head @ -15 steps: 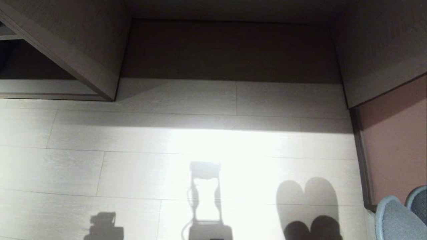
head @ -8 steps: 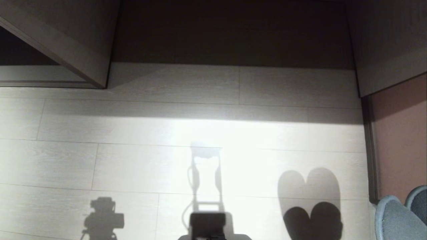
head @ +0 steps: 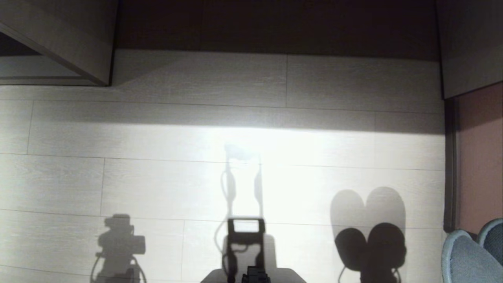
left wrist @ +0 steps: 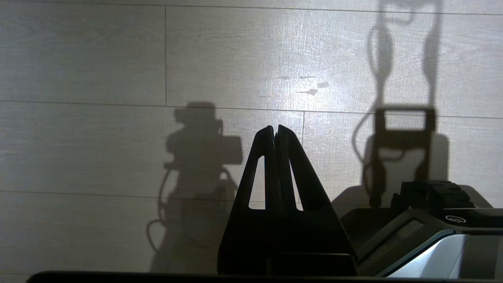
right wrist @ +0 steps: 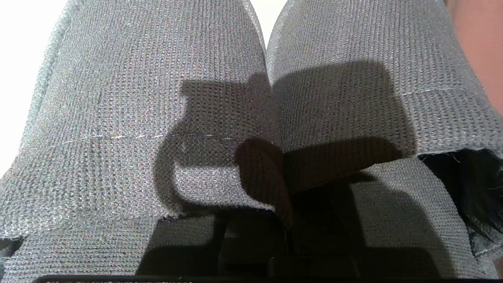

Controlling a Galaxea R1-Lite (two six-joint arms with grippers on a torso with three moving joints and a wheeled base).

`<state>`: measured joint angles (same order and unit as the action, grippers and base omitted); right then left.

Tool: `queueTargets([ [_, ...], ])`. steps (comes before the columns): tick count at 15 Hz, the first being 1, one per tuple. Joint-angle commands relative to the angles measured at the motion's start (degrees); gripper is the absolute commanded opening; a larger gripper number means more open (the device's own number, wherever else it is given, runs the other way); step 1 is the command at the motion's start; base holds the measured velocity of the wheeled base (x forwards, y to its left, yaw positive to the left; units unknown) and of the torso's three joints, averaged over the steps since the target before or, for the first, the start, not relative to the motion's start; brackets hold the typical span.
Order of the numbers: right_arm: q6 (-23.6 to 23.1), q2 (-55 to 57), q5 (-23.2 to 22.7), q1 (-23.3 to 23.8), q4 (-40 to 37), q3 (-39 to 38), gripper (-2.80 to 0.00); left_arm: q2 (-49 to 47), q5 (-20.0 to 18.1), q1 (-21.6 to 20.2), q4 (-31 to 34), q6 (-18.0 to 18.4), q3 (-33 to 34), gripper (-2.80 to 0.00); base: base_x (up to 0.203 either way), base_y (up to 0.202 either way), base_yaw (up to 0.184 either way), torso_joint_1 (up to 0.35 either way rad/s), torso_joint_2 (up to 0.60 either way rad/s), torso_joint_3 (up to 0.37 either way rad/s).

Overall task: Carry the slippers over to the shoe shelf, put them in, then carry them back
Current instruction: Place the slippers on the floor

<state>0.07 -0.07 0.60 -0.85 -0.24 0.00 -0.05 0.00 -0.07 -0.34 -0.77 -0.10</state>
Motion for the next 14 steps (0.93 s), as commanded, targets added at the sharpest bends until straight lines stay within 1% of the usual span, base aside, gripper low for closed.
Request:
queueTargets([
  [1,0.0,0.1,0.0,0.0,0.0,-0.1,-2.8,0.0,0.1,0.0,0.0,0.0,0.0,-2.8,0.0,0.0,0.0,0.002,0.0,-0.198],
  [14,0.0,0.1,0.0,0.0,0.0,-0.1,-2.8,0.0,0.0,0.0,0.0,0.0,0.0,-2.8,0.0,0.0,0.0,0.001,0.0,-0.198],
])
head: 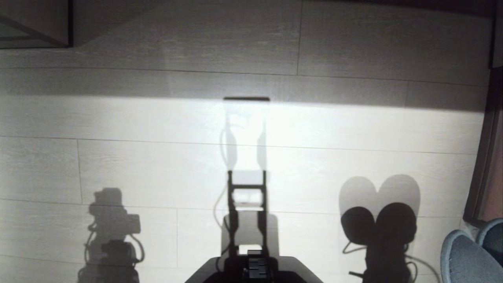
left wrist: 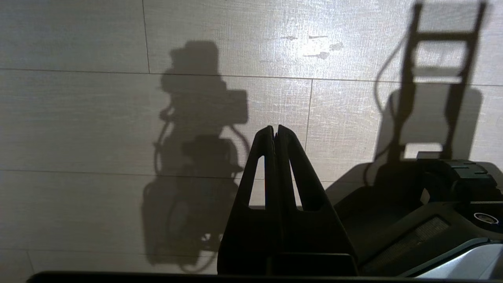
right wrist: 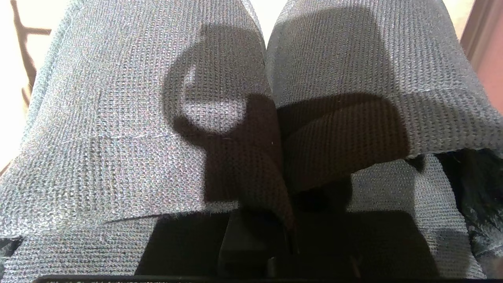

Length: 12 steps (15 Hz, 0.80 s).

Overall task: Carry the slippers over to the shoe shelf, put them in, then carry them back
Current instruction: Place the slippers on the floor

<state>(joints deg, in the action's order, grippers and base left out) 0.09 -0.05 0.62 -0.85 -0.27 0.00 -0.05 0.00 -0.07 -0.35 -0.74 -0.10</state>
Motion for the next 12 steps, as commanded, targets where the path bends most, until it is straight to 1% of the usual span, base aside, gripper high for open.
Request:
queueTargets([
  [1,0.0,0.0,0.0,0.0,0.0,-0.1,-2.8,0.0,0.1,0.0,0.0,0.0,0.0,-2.8,0.0,0.0,0.0,0.002,0.0,-0.207],
  [4,0.1,0.0,0.0,0.0,0.0,-0.1,-2.8,0.0,0.0,0.0,0.0,0.0,0.0,-2.8,0.0,0.0,0.0,0.003,0.01,-0.183],
  [12,0.0,0.0,0.0,0.0,0.0,-0.1,-2.8,0.0,0.0,0.0,0.0,0.0,0.0,-2.8,0.0,0.0,0.0,0.0,0.0,-0.018],
])
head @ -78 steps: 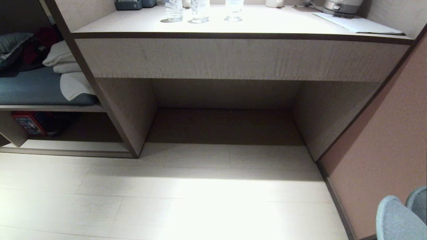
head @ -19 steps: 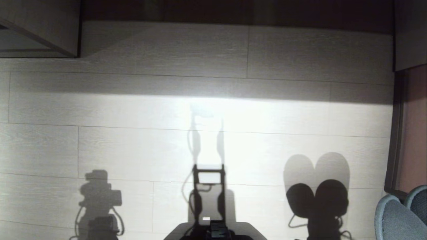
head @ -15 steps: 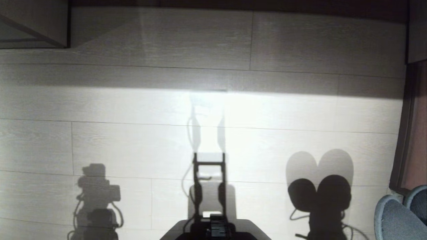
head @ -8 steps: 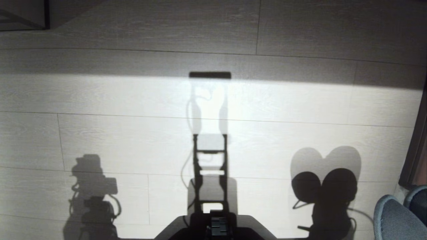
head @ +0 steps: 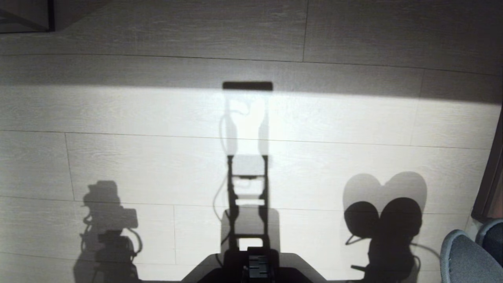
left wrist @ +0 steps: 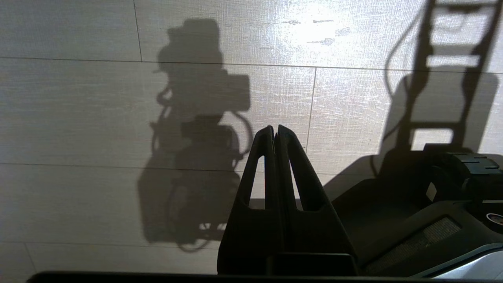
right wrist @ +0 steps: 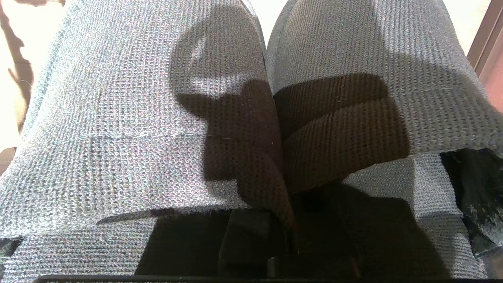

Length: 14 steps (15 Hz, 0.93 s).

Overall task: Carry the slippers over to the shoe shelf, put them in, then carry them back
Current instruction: Place the slippers on the floor

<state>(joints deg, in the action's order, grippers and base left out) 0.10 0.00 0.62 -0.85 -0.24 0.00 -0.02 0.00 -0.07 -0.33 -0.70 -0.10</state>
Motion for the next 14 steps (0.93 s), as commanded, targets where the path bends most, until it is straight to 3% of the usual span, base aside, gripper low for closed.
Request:
queueTargets([
  [1,0.0,0.0,0.0,0.0,0.0,-0.1,-2.8,0.0,0.0,0.0,0.0,0.0,0.0,-2.8,0.0,0.0,0.0,0.0,0.0,0.0],
  [9,-0.5,0.3,0.0,0.0,0.0,0.2,-2.8,0.0,0.0,0.0,0.0,0.0,0.0,-2.8,0.0,0.0,0.0,0.0,0.0,0.0],
  [14,0.9,18.2,-0.2,-0.5,5.2,11.8,-2.8,0.0,0.0,0.0,0.0,0.0,0.0,-2.8,0.0,0.0,0.0,0.0,0.0,0.0],
])
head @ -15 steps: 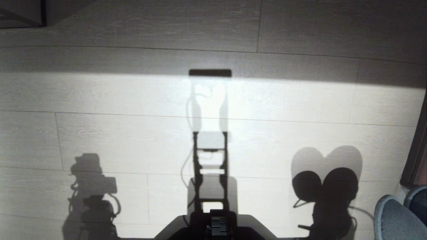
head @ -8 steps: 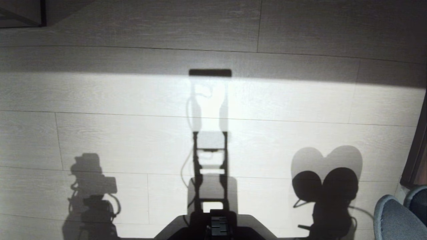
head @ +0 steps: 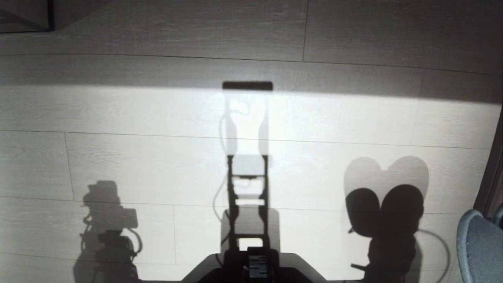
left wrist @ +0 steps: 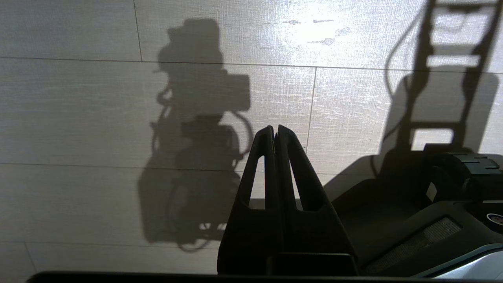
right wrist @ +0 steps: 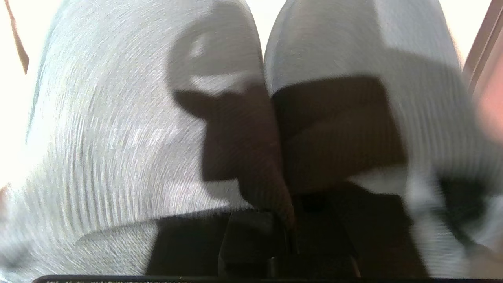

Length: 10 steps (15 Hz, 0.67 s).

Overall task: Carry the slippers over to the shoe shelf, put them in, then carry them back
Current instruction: Place the slippers on the floor

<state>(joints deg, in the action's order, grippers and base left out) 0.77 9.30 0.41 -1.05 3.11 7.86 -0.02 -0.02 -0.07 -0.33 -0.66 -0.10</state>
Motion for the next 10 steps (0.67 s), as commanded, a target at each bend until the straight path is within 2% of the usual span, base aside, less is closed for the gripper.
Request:
queueTargets([
  [1,0.6,14.7,0.0,-0.5,5.4,6.5,-2.8,0.0,0.0,0.0,0.0,0.0,0.0,-2.8,0.0,0.0,0.0,0.0,0.0,0.0],
  [3,0.8,24.9,0.1,-0.7,14.5,10.1,-2.8,0.0,0.0,0.0,0.0,0.0,0.0,-2.8,0.0,0.0,0.0,0.0,0.0,0.0],
  [5,0.4,36.3,0.1,-0.8,27.4,13.2,-2.8,0.0,0.0,0.0,0.0,0.0,0.0,-2.8,0.0,0.0,0.0,0.0,0.0,0.0],
  [10,-3.5,62.0,0.1,-0.7,56.1,20.2,-2.8,0.0,0.0,0.0,0.0,0.0,0.0,-2.8,0.0,0.0,0.0,0.0,0.0,0.0],
])
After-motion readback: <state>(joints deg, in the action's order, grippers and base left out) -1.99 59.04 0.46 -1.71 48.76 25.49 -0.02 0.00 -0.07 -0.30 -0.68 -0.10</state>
